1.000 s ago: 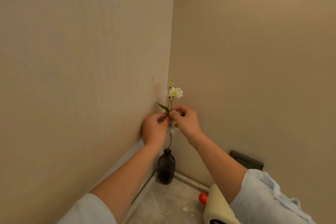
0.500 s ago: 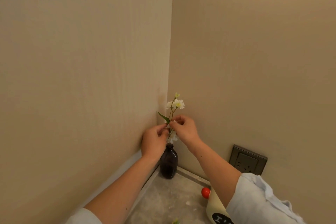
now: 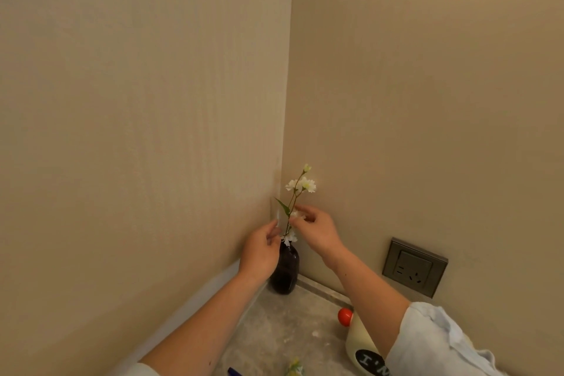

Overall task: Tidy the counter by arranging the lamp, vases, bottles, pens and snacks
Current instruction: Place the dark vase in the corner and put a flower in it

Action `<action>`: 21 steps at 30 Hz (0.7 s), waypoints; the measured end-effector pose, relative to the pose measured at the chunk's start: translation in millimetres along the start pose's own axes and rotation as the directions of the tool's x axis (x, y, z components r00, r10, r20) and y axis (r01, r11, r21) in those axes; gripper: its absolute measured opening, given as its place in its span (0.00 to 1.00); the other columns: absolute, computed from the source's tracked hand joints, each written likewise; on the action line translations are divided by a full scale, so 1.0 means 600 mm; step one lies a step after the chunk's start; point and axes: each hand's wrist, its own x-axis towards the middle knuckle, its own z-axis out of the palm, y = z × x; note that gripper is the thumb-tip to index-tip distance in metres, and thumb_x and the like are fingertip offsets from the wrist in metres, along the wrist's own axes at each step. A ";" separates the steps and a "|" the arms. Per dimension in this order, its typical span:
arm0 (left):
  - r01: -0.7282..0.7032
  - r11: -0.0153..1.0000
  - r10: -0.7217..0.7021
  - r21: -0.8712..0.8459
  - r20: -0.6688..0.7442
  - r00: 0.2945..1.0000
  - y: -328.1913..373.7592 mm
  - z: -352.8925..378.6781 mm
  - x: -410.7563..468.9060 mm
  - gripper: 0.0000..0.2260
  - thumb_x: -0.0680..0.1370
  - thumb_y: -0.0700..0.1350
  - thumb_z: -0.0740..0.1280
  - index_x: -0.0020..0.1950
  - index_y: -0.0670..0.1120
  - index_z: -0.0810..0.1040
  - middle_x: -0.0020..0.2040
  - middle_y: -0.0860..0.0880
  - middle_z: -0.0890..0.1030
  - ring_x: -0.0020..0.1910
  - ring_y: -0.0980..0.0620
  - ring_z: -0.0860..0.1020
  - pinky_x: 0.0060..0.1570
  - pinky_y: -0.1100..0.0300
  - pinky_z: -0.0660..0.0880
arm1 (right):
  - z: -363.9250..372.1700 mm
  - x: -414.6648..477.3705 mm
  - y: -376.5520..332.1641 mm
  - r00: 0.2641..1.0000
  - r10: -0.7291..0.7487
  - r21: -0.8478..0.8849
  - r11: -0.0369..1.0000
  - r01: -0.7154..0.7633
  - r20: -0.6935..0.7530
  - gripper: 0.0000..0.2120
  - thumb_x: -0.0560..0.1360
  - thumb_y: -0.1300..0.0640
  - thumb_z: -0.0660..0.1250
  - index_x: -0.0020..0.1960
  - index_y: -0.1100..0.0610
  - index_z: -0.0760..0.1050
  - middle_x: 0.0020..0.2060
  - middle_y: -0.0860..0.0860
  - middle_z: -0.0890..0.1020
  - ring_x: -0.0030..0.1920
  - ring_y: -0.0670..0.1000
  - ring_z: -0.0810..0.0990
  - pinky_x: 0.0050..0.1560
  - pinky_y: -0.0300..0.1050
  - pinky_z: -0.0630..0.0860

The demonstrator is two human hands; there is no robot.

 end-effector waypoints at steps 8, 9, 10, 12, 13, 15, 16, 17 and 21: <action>0.020 0.997 -0.026 -0.080 -0.076 0.997 0.014 -0.006 -0.048 0.19 0.80 0.37 0.61 0.70 0.46 0.70 0.64 0.48 0.76 0.61 0.50 0.75 0.64 0.54 0.72 | -0.029 -0.068 -0.007 0.999 0.023 0.017 1.000 -0.022 -0.035 0.24 0.75 0.60 0.67 0.71 0.52 0.69 0.64 0.52 0.74 0.62 0.51 0.74 0.59 0.47 0.75; 0.024 0.995 -0.032 -0.098 -0.076 0.997 0.018 -0.007 -0.060 0.18 0.80 0.37 0.61 0.69 0.47 0.70 0.63 0.48 0.77 0.61 0.50 0.75 0.64 0.52 0.73 | -0.034 -0.083 -0.008 0.999 0.032 0.021 0.999 -0.031 -0.044 0.24 0.76 0.60 0.67 0.70 0.51 0.69 0.63 0.53 0.74 0.61 0.51 0.75 0.61 0.49 0.75; 0.029 0.992 -0.039 -0.124 -0.077 0.996 0.022 -0.008 -0.071 0.17 0.80 0.37 0.61 0.68 0.47 0.71 0.62 0.49 0.77 0.60 0.50 0.75 0.64 0.49 0.73 | -0.040 -0.097 -0.008 0.998 0.041 0.025 0.999 -0.039 -0.054 0.23 0.76 0.61 0.66 0.70 0.51 0.70 0.62 0.53 0.74 0.60 0.51 0.75 0.62 0.51 0.76; 0.034 0.986 -0.046 -0.163 -0.071 0.996 0.032 -0.005 -0.098 0.16 0.79 0.37 0.62 0.66 0.48 0.73 0.59 0.50 0.78 0.58 0.51 0.76 0.63 0.48 0.74 | -0.052 -0.129 -0.004 0.996 0.053 0.043 0.998 -0.050 -0.077 0.21 0.76 0.62 0.65 0.68 0.51 0.71 0.61 0.53 0.75 0.59 0.52 0.76 0.63 0.53 0.76; 0.036 0.984 -0.047 -0.174 -0.065 0.997 0.037 -0.002 -0.111 0.15 0.79 0.37 0.62 0.64 0.48 0.74 0.56 0.51 0.78 0.58 0.51 0.76 0.63 0.48 0.74 | -0.059 -0.144 -0.002 0.994 0.059 0.052 0.997 -0.055 -0.087 0.21 0.76 0.62 0.65 0.68 0.51 0.72 0.60 0.53 0.76 0.59 0.51 0.76 0.62 0.54 0.76; 0.024 0.980 -0.034 -0.198 -0.045 0.998 0.049 0.011 -0.138 0.14 0.79 0.37 0.63 0.63 0.47 0.75 0.54 0.51 0.78 0.56 0.51 0.77 0.60 0.50 0.76 | -0.074 -0.177 0.001 0.991 0.071 0.065 0.996 -0.064 -0.110 0.20 0.76 0.62 0.65 0.66 0.51 0.72 0.58 0.52 0.77 0.57 0.51 0.77 0.61 0.53 0.77; 0.011 0.978 -0.018 -0.208 -0.033 0.999 0.055 0.019 -0.153 0.13 0.79 0.37 0.63 0.63 0.46 0.75 0.54 0.50 0.78 0.55 0.51 0.78 0.58 0.51 0.77 | -0.083 -0.194 0.003 0.990 0.076 0.078 0.995 -0.067 -0.121 0.19 0.76 0.63 0.64 0.66 0.52 0.73 0.57 0.52 0.77 0.55 0.51 0.78 0.59 0.52 0.78; -0.001 0.976 -0.004 -0.217 -0.023 1.000 0.061 0.028 -0.167 0.13 0.79 0.37 0.62 0.63 0.45 0.75 0.53 0.49 0.78 0.54 0.51 0.78 0.56 0.52 0.78 | -0.094 -0.212 0.004 0.988 0.079 0.095 0.993 -0.066 -0.133 0.19 0.76 0.64 0.64 0.65 0.53 0.73 0.57 0.53 0.78 0.54 0.52 0.79 0.57 0.51 0.79; -0.020 0.964 0.029 -0.264 0.032 0.999 0.083 0.081 -0.233 0.11 0.80 0.38 0.61 0.62 0.45 0.75 0.50 0.49 0.78 0.46 0.53 0.78 0.46 0.57 0.78 | -0.150 -0.295 0.020 0.980 0.086 0.153 0.986 -0.059 -0.180 0.16 0.76 0.66 0.62 0.60 0.53 0.75 0.53 0.53 0.80 0.51 0.51 0.80 0.47 0.45 0.79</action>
